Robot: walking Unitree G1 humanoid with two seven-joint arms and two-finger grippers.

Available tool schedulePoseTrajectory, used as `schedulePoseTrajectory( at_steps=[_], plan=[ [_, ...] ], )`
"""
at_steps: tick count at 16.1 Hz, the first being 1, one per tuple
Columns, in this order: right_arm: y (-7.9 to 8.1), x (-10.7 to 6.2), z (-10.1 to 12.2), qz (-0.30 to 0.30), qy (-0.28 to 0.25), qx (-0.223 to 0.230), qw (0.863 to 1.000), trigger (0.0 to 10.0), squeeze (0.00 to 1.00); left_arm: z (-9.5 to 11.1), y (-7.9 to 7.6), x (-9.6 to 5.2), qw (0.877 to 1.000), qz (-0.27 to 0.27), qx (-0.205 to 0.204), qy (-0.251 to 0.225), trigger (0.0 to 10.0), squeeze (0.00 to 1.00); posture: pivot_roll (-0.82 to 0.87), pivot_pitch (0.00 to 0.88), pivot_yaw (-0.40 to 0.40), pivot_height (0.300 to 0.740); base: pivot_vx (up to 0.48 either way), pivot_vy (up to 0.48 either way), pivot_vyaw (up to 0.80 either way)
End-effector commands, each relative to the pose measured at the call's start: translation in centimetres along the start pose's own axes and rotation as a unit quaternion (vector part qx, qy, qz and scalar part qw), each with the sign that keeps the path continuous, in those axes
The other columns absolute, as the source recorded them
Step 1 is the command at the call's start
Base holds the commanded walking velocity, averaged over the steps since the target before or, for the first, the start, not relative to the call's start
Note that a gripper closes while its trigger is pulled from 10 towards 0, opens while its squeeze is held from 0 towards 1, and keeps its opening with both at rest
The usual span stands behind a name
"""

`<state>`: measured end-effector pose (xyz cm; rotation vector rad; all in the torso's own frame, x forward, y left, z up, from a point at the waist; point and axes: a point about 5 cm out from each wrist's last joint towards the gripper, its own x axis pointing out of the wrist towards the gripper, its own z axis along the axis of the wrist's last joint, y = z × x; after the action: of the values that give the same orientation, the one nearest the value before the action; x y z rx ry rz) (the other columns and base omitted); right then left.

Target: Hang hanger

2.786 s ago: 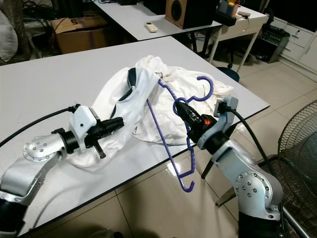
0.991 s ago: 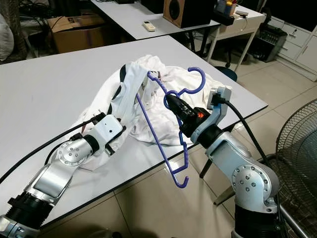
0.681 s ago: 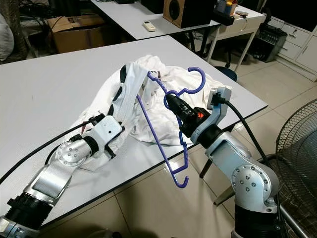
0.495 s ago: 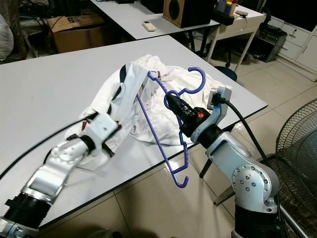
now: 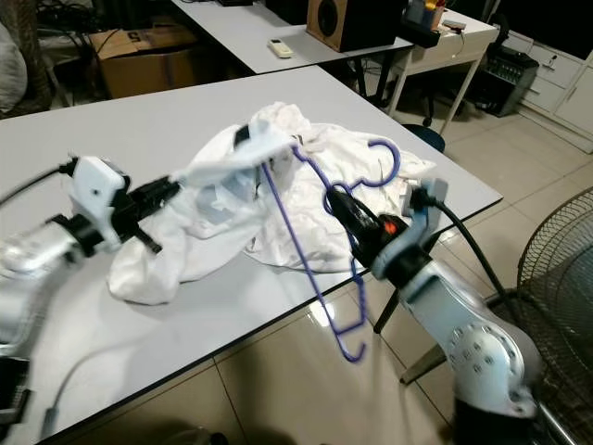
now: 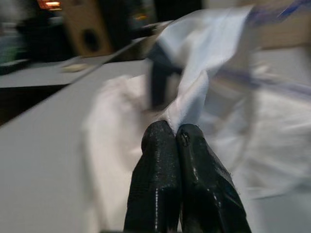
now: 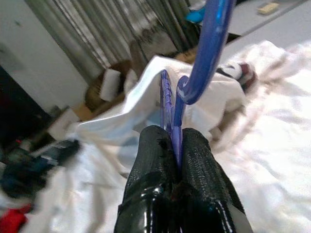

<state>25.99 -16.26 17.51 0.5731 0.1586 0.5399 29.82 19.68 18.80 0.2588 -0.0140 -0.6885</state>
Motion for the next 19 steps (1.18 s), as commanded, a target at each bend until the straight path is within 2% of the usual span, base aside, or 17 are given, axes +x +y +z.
schedulePoseTrajectory(
  at_steps=[1,3,5,7,9,10,12,13,14,15,17,19],
  plan=[
    [0.1,-0.1,0.1,0.001,0.001,-0.014,1.000,10.0,0.00,0.6,-0.4,-0.2,0.999,-0.034,-0.018,-0.011,0.0,0.00,-0.14,0.000,-0.035,0.740,0.000,0.000,0.00],
    [0.0,-0.3,-0.6,-0.003,0.014,-0.024,1.000,10.0,0.00,1.9,0.2,-0.4,0.998,-0.027,-0.031,-0.046,0.0,0.00,-0.14,0.000,-0.023,0.740,0.000,0.000,0.00],
    [0.1,-0.4,-1.9,-0.007,0.041,-0.056,0.998,10.0,0.00,3.5,0.8,0.2,0.994,-0.001,-0.061,-0.096,0.0,0.00,-0.13,0.000,-0.011,0.740,0.000,0.000,0.00],
    [0.1,-0.3,-2.3,-0.013,0.044,-0.084,0.995,10.0,0.00,4.3,0.8,0.5,0.990,0.002,-0.075,-0.120,0.0,0.00,-0.12,0.000,-0.005,0.740,0.000,0.000,0.00],
    [0.4,-0.4,-2.5,-0.002,0.043,-0.151,0.988,10.0,0.00,5.6,0.7,1.1,0.981,0.006,-0.102,-0.164,0.0,0.00,-0.11,0.000,0.002,0.740,0.000,0.000,0.00],
    [0.4,-0.3,-2.6,-0.004,0.045,-0.171,0.984,10.0,0.00,5.7,0.6,1.1,0.980,0.003,-0.107,-0.167,0.0,0.00,-0.10,0.000,0.004,0.740,0.000,0.000,0.00],
    [0.1,-0.1,-3.1,-0.009,0.077,-0.287,0.955,10.0,0.00,5.9,0.5,1.1,0.979,-0.007,-0.112,-0.171,0.0,0.00,-0.10,0.000,0.006,0.740,0.000,0.000,0.00],
    [0.0,-0.1,-3.6,-0.003,0.103,-0.370,0.924,10.0,0.00,6.0,0.4,1.2,0.978,-0.011,-0.115,-0.172,0.0,0.00,-0.10,0.000,0.006,0.740,0.000,0.000,0.00],
    [-0.1,-0.1,-3.9,0.001,0.109,-0.397,0.911,10.0,0.00,6.0,0.4,1.2,0.978,-0.011,-0.118,-0.173,0.0,0.00,-0.10,0.000,0.003,0.740,0.000,0.000,0.00],
    [0.0,-0.1,-4.1,0.008,0.113,-0.407,0.907,10.0,0.00,6.0,0.3,1.2,0.977,-0.011,-0.120,-0.174,0.0,0.00,-0.10,0.000,0.003,0.740,0.000,0.000,0.00],
    [-0.4,0.0,-4.5,-0.005,0.136,-0.458,0.879,10.0,0.00,6.3,0.2,1.1,0.976,-0.019,-0.120,-0.178,0.0,0.00,-0.10,0.000,0.003,0.740,0.000,0.000,0.00],
    [-0.2,0.8,-2.7,-0.068,0.031,-0.407,0.910,10.0,0.00,5.9,-0.5,0.4,0.979,-0.056,-0.107,-0.165,0.0,0.00,-0.09,0.000,0.002,0.740,0.000,0.000,0.00]
  ],
)
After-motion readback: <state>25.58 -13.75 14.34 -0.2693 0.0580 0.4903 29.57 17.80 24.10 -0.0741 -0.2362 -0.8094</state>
